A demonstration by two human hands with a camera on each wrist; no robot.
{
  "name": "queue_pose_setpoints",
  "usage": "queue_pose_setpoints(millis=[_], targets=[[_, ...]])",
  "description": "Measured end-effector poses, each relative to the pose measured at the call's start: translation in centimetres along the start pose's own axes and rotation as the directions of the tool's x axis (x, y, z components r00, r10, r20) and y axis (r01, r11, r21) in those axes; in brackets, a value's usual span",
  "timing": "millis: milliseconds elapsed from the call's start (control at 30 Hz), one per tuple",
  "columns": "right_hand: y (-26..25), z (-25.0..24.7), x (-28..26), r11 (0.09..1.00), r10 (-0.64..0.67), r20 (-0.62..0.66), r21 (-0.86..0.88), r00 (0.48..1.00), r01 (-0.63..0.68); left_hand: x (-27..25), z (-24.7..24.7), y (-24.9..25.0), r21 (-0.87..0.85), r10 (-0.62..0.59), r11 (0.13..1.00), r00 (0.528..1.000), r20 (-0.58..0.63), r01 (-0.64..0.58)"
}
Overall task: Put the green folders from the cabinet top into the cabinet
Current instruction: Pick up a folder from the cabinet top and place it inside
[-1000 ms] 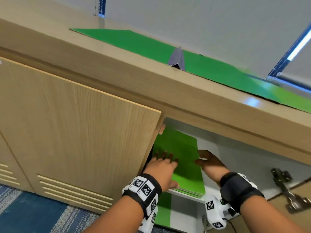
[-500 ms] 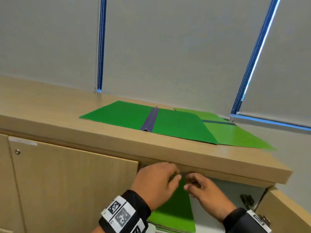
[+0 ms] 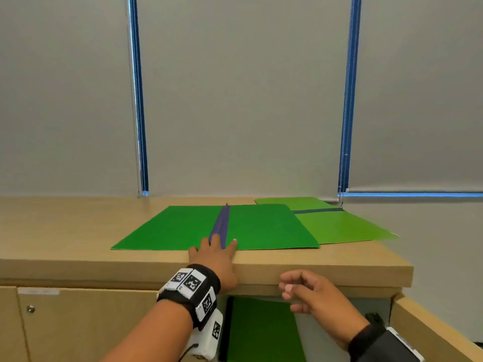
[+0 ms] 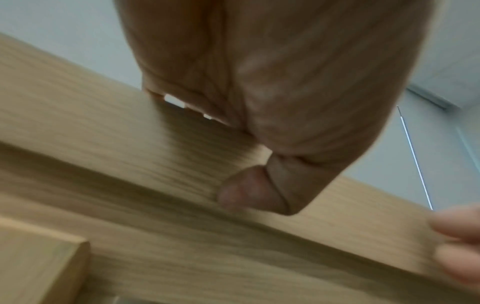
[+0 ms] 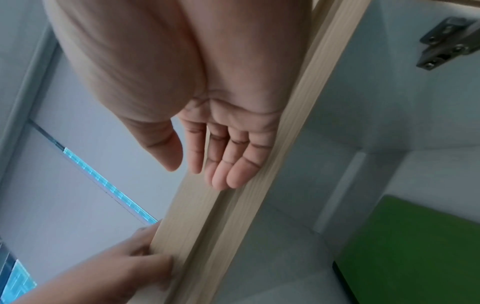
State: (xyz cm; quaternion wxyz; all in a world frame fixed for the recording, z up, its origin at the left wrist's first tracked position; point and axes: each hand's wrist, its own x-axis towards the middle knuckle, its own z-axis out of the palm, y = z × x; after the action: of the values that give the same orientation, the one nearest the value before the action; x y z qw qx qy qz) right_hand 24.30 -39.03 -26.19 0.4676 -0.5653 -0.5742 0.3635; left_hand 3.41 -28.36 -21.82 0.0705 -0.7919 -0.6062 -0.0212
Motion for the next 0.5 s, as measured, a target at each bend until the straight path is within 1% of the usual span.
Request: queue_pose_setpoints(millis=[67,133,200,233,300,367,500], targets=[[0.2,-0.5,0.1,0.999,0.007,-0.029,0.047,1.000,-0.006,-0.7,0.0,0.2,-0.047,-0.016,0.999,0.997,-0.082,0.012],[0.4,-1.1,0.3,0.995,0.014,-0.066,0.095,0.998,-0.008,-1.2,-0.4,0.4,-0.163,-0.055,0.986,0.987,-0.152,0.030],[0.3,-1.6,0.5,0.984,0.040,-0.080,0.177,0.996,-0.025,-1.9,-0.8,0.5,-0.277,-0.080,0.960,0.981,-0.174,0.030],[0.2,-1.8,0.6,0.974,0.057,-0.076,0.222,0.995,-0.039,-2.2,-0.8,0.5,-0.306,-0.072,0.952,0.983,-0.169,0.017],[-0.1,-2.2,0.7,0.950,0.095,-0.071,0.304,0.993,-0.069,-2.7,-0.6,0.2,-0.286,-0.033,0.958,0.984,-0.175,-0.018],[-0.5,-2.5,0.9,0.908,0.147,-0.084,0.407,0.986,-0.100,-2.8,0.0,-0.5,-0.245,-0.002,0.968,0.975,-0.220,-0.053],[-1.7,-3.4,1.6,0.777,0.215,-0.076,0.618,0.974,-0.123,-3.5,0.4,-1.9,-0.299,0.024,0.949,0.967,-0.256,-0.102]])
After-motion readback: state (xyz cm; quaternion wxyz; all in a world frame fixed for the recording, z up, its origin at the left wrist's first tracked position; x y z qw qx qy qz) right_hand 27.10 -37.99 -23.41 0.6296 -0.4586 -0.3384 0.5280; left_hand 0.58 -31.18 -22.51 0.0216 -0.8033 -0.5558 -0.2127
